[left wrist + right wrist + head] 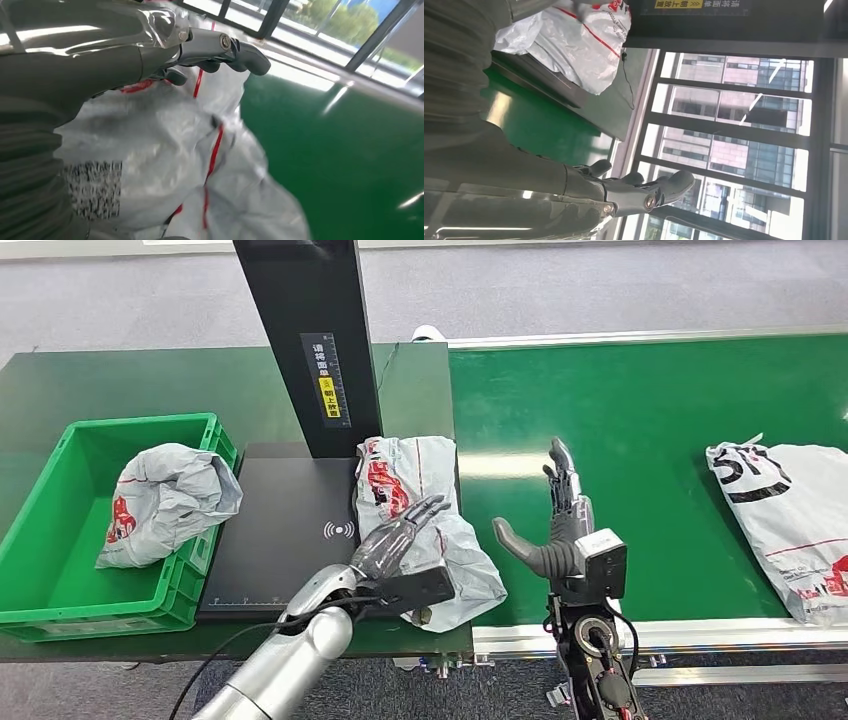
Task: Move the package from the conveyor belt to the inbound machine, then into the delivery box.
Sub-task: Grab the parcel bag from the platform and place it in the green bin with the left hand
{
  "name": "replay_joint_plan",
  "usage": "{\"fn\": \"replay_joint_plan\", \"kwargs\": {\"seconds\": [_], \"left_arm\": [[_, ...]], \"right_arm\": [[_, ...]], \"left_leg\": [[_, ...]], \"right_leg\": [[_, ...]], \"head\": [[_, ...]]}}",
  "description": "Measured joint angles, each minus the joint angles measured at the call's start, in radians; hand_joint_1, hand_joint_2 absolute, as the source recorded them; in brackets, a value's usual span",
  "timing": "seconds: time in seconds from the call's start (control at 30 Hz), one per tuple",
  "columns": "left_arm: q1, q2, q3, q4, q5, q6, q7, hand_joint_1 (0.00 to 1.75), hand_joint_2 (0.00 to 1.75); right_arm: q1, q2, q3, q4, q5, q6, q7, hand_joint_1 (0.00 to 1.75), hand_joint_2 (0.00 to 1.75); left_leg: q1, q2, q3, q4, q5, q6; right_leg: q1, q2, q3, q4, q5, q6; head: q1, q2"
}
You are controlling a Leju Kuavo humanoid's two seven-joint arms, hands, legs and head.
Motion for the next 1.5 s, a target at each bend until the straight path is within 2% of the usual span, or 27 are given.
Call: {"fn": "replay_joint_plan", "kwargs": {"seconds": [0.2,0.23,0.27,0.37,0.4,0.8,1.17,1.27,1.5], "left_arm": [[-0.028,-0.009,-0.047,0.12,-0.12,0.004,0.047,0.0,1.75],[-0.031,-0.01,-0.053,0.133,-0.134,0.001,0.053,0.04,1.75],[-0.034,-0.011,-0.057,0.144,-0.147,-0.005,0.058,0.4,1.75],[-0.046,-0.019,-0.061,0.172,-0.177,-0.03,0.063,1.64,1.75],[-0.048,-0.022,-0.06,0.18,-0.183,-0.035,0.062,1.72,1.75],[-0.025,-0.025,-0.024,0.177,-0.172,0.132,-0.008,1.75,1.75],[0.003,-0.017,0.006,0.15,-0.167,0.183,-0.026,1.75,1.75],[0.025,-0.012,0.025,0.129,-0.131,0.256,-0.069,1.75,1.75],[0.108,0.01,0.093,-0.056,-0.006,0.528,-0.283,1.75,1.75]], "right_arm": [[0.001,0.007,-0.009,0.0,0.003,0.007,0.006,0.0,1.75],[0.001,0.008,-0.009,0.0,0.004,0.008,0.006,0.0,1.75],[0.001,0.009,-0.01,0.0,0.006,0.008,0.007,0.0,1.75],[0.002,0.012,-0.013,0.0,0.012,0.008,0.01,0.0,1.75],[0.002,0.013,-0.015,0.0,0.013,0.008,0.012,0.0,1.75],[0.05,0.017,-0.039,-0.051,0.015,0.012,0.028,0.0,1.75],[0.064,0.017,-0.044,-0.072,0.015,0.014,0.031,0.0,1.75],[0.067,0.017,-0.046,-0.074,0.012,0.014,0.031,0.0,1.75],[0.078,0.016,-0.053,-0.089,-0.023,0.009,0.032,0.0,1.75]], "left_leg": [[0.0,0.0,0.0,0.0,0.0,0.0],[0.0,0.0,0.0,0.0,0.0,0.0],[0.0,0.0,0.0,0.0,0.0,0.0],[0.0,-0.001,0.001,0.0,0.0,0.0],[0.0,-0.001,0.002,0.0,0.0,0.0],[0.0,-0.001,0.003,0.0,0.0,0.0],[0.0,0.0,0.002,0.0,0.0,0.0],[0.0,0.0,0.002,0.0,0.0,0.0],[0.0,0.0,0.0,0.0,0.0,0.0]], "right_leg": [[0.0,0.0,0.0,0.0,0.0,0.0],[0.0,0.0,0.0,0.0,0.0,0.0],[0.0,0.0,0.0,0.0,0.0,0.0],[0.0,-0.001,0.003,0.0,0.0,0.0],[0.0,-0.001,0.003,0.0,0.0,0.0],[0.0,0.0,0.004,0.0,0.0,0.0],[0.0,0.0,0.003,0.0,0.0,0.0],[0.0,0.0,0.003,0.0,0.0,0.0],[0.0,0.0,0.001,0.0,0.0,0.0]], "head": [[0.0,0.0],[0.0,0.0],[0.0,0.0],[0.0,0.0],[0.0,0.0],[0.0,0.0],[0.0,0.0],[0.0,0.0],[0.0,0.0]]}}
